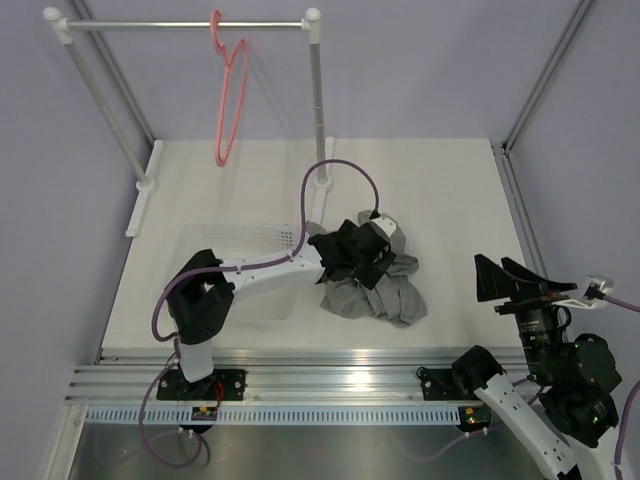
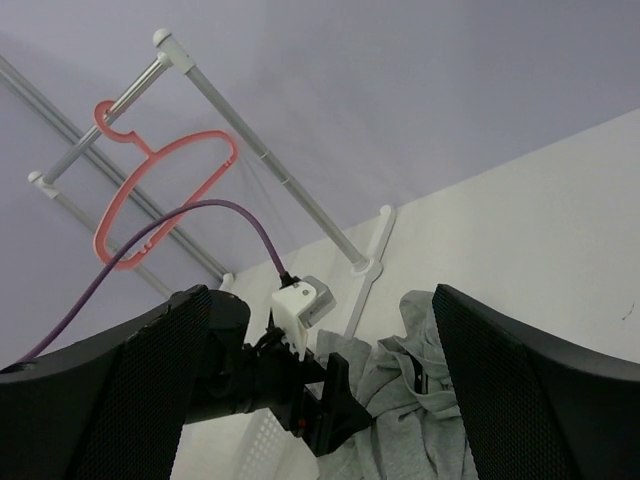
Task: Remove the t-shirt from the hanger
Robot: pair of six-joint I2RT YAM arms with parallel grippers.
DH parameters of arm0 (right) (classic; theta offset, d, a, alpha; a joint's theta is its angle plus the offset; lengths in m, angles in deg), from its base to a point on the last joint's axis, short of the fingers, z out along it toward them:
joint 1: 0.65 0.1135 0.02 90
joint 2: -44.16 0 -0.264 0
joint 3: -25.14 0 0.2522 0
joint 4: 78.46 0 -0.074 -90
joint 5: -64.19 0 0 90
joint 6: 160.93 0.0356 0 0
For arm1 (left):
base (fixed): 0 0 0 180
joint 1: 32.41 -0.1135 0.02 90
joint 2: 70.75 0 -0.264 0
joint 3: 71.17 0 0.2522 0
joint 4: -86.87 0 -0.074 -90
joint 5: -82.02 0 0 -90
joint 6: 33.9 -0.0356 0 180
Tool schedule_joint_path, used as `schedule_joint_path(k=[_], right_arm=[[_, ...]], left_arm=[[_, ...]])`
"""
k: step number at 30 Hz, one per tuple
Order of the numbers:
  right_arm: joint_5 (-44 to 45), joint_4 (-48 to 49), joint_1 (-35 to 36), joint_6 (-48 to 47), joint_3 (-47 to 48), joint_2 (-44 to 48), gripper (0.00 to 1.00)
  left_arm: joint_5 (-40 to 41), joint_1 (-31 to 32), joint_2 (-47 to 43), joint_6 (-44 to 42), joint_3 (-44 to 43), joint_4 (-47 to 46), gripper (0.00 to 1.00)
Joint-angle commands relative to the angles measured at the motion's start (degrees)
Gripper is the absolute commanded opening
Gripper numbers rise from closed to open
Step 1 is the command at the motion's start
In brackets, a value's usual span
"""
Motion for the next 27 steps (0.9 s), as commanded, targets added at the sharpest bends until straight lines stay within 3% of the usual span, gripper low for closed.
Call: schedule_joint_path(k=[1,13,14,15,18,24,27], right_arm=[[2.1,0.6,0.4,0.0,-0.7,-0.9,0.99],[1.4,1.5,0.4,0.0,-1.2,-0.5,0.99],[1.3,1.6,0.4,-0.1,-1.1,-0.5,0.99],[1.3,1.6,0.4,-0.1,-1.1,-0.4,0.99],[1.1,1.8,0.4,-0.1,-1.3,-0.1,1.00],[0.7,2.2,0.4,-0.1,-1.5,-0.1,0.99],[1.1,2.2,0.4,-0.2,-1.6,-0.5,0.99]], left_arm=[[-3.9,0.0,1.9,3.5,1.0,-7.2,0.99],[-5.3,0.0,14.0,9.8,1.3,-11.6,0.99],[-5.7,0.0,14.0,9.8,2.0,-12.6,0.95],[-6.2,0.0,13.1,9.7,2.9,-14.9,0.77],[-7.2,0.0,9.4,10.3,5.9,-18.3,0.01],[-13.3,2.3,-3.9,7.5,7.8,-24.1,0.00],[-12.0,3.1,-10.4,5.8,2.0,-19.0,0.00]])
